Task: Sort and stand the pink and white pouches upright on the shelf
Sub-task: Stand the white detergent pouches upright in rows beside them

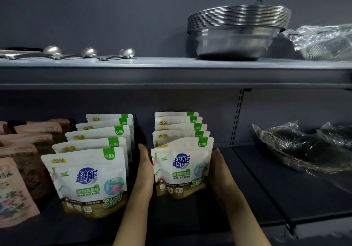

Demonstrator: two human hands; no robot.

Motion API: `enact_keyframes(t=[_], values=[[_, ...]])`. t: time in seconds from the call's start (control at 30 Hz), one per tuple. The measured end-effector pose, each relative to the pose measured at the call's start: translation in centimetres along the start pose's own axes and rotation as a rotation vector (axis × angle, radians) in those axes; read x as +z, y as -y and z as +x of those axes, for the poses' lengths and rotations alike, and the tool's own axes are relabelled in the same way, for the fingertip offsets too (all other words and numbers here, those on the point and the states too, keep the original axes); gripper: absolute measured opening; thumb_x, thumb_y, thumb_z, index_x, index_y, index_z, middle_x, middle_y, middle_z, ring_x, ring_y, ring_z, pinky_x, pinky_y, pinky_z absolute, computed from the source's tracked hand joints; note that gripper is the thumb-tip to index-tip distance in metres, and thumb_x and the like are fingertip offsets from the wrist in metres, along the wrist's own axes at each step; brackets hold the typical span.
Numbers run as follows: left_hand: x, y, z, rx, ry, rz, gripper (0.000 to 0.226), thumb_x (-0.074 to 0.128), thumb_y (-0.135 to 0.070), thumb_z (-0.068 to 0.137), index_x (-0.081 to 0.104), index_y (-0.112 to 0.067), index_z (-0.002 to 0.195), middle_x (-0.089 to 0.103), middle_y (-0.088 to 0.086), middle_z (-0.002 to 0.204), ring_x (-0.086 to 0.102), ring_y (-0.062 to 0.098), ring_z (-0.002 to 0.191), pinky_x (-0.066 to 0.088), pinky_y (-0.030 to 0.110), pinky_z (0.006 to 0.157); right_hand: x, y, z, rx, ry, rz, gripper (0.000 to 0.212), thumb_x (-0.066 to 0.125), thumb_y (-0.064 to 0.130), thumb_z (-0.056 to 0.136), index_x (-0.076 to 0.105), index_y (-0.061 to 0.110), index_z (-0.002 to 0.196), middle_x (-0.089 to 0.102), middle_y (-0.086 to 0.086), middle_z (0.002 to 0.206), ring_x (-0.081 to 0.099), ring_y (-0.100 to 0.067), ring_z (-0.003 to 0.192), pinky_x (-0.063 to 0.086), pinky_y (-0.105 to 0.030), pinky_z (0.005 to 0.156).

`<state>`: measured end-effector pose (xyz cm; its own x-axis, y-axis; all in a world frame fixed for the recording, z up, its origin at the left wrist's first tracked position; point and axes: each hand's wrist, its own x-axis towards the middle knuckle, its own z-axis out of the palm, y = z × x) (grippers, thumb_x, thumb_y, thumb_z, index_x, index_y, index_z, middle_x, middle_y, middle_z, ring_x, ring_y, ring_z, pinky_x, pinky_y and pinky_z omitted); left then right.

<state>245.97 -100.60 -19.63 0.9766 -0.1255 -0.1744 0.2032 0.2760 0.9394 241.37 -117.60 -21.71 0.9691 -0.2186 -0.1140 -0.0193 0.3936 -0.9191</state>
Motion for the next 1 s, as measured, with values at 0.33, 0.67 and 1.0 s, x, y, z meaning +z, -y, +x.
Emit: enact_keyframes(t=[0.33,0.67,1.0], values=[[1.2,-1.8,-0.4,-0.012,-0.057,0.064,0.063,0.012,-0.059,0.094,0.061,-0.022,0.081,0.066,0.004,0.069,0.063,0.016,0.065,0.046,0.027,0.055,1.8,-1.2,-2.8,-0.065,-0.069,-0.086,0.054,0.02,0.049,0.1,0.06,0.02,0.123,0.071,-0.006,0.113,0.067,-0.023,0.107,0.049,-0.046,0.099],[0.8,-4.6,-3.9,0.204,-0.119,0.21,0.061,0.011,-0.051,0.098,0.029,-0.018,0.147,0.038,-0.001,0.147,0.033,0.018,0.138,0.023,0.027,0.112,2.6,2.3,-5.0,-0.137,-0.278,-0.194,0.058,0.019,0.053,0.098,0.032,0.023,0.146,0.037,0.002,0.15,0.033,-0.016,0.139,0.021,-0.034,0.113],[1.7,-11.5,-7.5,0.331,-0.116,0.294,0.047,0.037,-0.047,0.095,0.048,-0.025,0.134,0.048,-0.002,0.141,0.042,0.019,0.132,0.031,0.041,0.112,7.6,10.7,-8.3,-0.497,-0.39,-0.263,0.016,0.047,0.022,0.096,0.062,0.025,0.099,0.062,0.012,0.096,0.055,-0.007,0.091,0.04,-0.021,0.076]])
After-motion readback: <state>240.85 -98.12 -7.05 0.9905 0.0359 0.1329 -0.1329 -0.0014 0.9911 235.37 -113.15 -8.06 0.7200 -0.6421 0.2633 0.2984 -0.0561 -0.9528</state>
